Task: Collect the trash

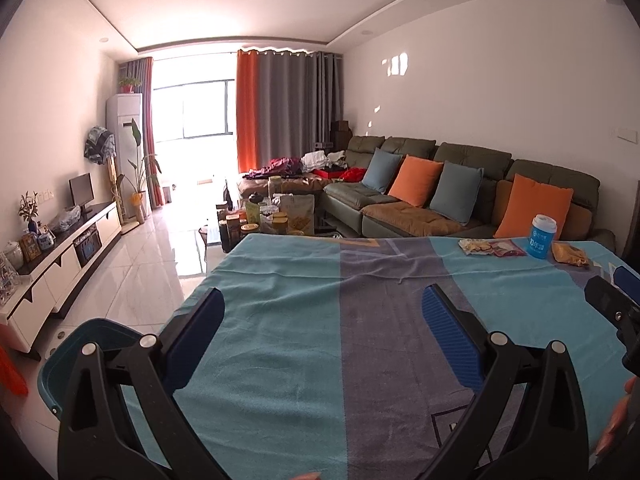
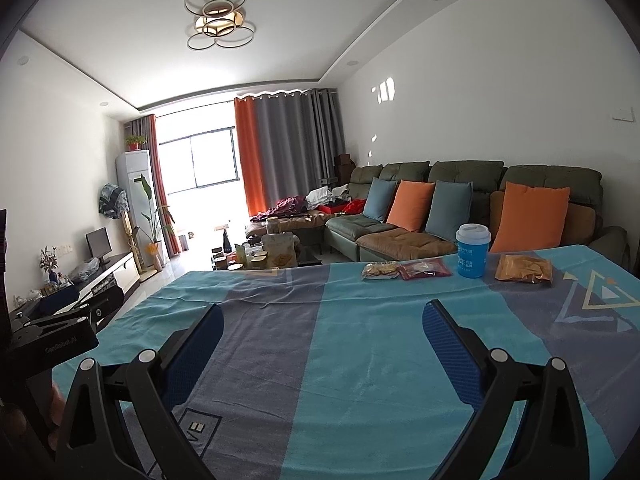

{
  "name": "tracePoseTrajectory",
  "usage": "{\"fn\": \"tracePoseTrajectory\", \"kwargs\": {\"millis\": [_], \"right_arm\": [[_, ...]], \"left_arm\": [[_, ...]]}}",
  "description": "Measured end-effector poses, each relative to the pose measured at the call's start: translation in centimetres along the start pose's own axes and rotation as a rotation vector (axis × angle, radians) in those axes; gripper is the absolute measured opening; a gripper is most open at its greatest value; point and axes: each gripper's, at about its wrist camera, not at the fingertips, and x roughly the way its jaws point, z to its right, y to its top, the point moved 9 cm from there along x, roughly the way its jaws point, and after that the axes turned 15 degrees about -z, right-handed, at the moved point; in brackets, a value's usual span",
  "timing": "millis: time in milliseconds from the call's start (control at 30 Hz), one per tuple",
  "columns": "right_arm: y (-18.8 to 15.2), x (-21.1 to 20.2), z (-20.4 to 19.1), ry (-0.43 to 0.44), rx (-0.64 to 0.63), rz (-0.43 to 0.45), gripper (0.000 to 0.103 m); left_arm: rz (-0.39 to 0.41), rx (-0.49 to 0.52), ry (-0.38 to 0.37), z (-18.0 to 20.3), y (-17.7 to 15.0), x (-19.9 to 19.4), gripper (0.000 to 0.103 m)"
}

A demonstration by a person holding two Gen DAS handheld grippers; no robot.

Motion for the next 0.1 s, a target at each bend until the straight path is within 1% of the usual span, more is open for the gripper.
{"fn": "tracePoseTrajectory", "kwargs": {"millis": [33,100], "right_arm": [[0.0,0.2,0.3,-0.005,0.001,-0.011,0.096],[0.0,0.9,1.1,-0.016,0.006,-0.044,0.096]], "left_arm": [[-0.020,0.000,-0.004,-0.1,0.0,0.6,0.097],[-0.088,-0.008,-0.021,-0.3,0.0,2.4,0.097]]}}
